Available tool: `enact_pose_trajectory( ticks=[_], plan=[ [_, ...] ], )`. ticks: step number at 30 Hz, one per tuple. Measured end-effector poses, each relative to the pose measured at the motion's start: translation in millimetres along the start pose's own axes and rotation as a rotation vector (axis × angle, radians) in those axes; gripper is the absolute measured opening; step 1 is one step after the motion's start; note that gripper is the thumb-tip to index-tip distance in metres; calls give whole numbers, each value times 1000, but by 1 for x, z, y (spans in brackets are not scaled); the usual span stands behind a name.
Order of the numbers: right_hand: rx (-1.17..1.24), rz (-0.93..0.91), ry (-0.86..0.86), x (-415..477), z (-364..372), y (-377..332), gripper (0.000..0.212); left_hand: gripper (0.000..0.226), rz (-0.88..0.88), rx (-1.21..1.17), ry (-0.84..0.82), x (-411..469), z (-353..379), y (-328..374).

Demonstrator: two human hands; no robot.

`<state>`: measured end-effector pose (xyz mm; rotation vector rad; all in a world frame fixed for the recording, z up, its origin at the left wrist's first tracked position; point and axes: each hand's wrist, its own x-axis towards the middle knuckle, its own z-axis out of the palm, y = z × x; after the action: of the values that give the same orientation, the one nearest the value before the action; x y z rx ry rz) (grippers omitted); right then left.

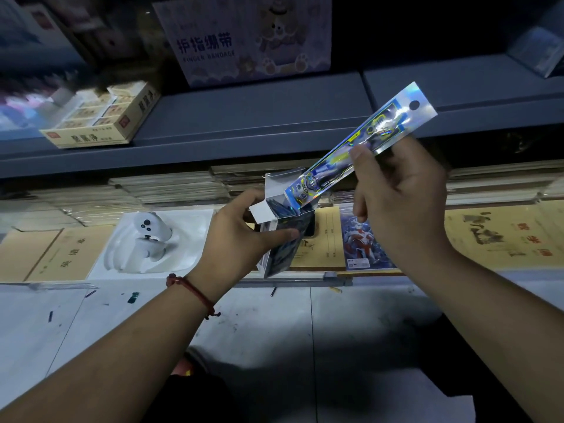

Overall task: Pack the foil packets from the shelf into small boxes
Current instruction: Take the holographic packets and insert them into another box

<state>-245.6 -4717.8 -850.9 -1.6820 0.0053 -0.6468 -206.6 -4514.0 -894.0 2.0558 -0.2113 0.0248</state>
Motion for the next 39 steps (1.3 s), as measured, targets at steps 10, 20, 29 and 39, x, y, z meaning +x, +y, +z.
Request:
enact_pose_trajectory(
  ticks=[10, 20, 29, 39],
  plan=[
    [-70, -40, -13, -2, 2, 3, 20, 44, -29, 44, 36, 2, 1, -3],
    [-127, -49, -101, -5, 3, 8, 17, 47, -8, 60, 66, 1, 1, -2],
    [-224, 20, -191, -12, 13, 15, 24, 52, 210, 26, 39, -4, 3, 1],
    [-292, 100, -288, -11, 17, 15, 28, 47, 223, 84, 6, -7, 3, -1]
  ],
)
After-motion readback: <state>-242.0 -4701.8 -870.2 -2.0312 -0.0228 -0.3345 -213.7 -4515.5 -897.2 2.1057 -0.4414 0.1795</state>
